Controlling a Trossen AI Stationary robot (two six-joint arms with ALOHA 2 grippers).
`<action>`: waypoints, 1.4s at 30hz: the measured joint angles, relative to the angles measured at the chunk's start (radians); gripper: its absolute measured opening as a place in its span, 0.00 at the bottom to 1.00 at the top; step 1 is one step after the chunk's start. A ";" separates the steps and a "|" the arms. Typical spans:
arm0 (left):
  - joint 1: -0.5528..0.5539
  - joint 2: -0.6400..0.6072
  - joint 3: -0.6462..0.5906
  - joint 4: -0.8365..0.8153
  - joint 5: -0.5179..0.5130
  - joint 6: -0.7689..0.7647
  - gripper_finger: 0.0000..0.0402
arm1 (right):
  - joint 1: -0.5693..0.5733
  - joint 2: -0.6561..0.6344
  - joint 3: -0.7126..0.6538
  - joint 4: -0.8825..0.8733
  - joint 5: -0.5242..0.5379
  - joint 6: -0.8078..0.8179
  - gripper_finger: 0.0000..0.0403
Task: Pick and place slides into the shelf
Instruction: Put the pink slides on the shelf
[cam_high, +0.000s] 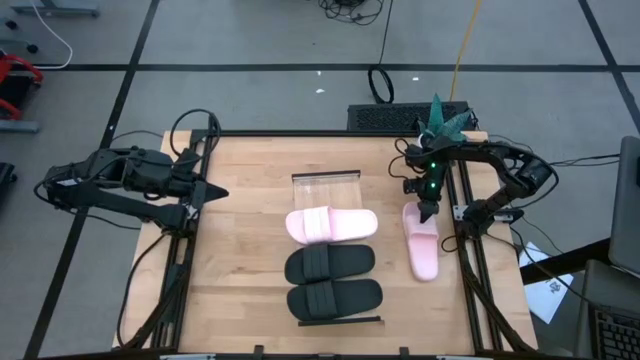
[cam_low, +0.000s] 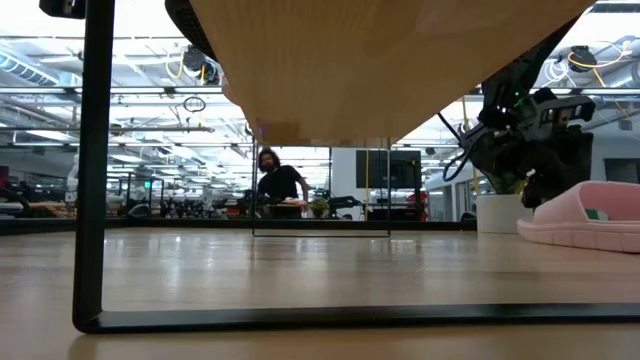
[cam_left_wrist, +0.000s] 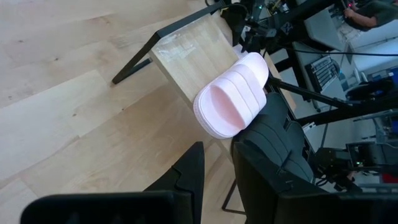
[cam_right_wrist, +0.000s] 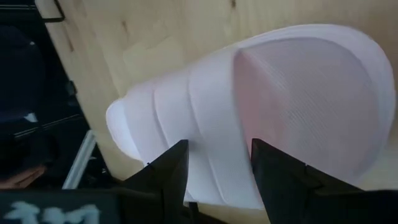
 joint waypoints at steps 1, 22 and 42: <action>0.000 0.000 0.000 0.000 0.000 0.000 0.21 | 0.000 0.000 0.000 0.001 -0.004 -0.001 0.41; 0.000 0.000 0.000 0.000 0.001 0.010 0.21 | 0.012 0.000 0.000 -0.033 -0.032 -0.010 0.38; 0.000 0.000 0.000 0.000 0.000 0.002 0.21 | 0.162 0.000 -0.033 -0.013 0.095 0.041 0.02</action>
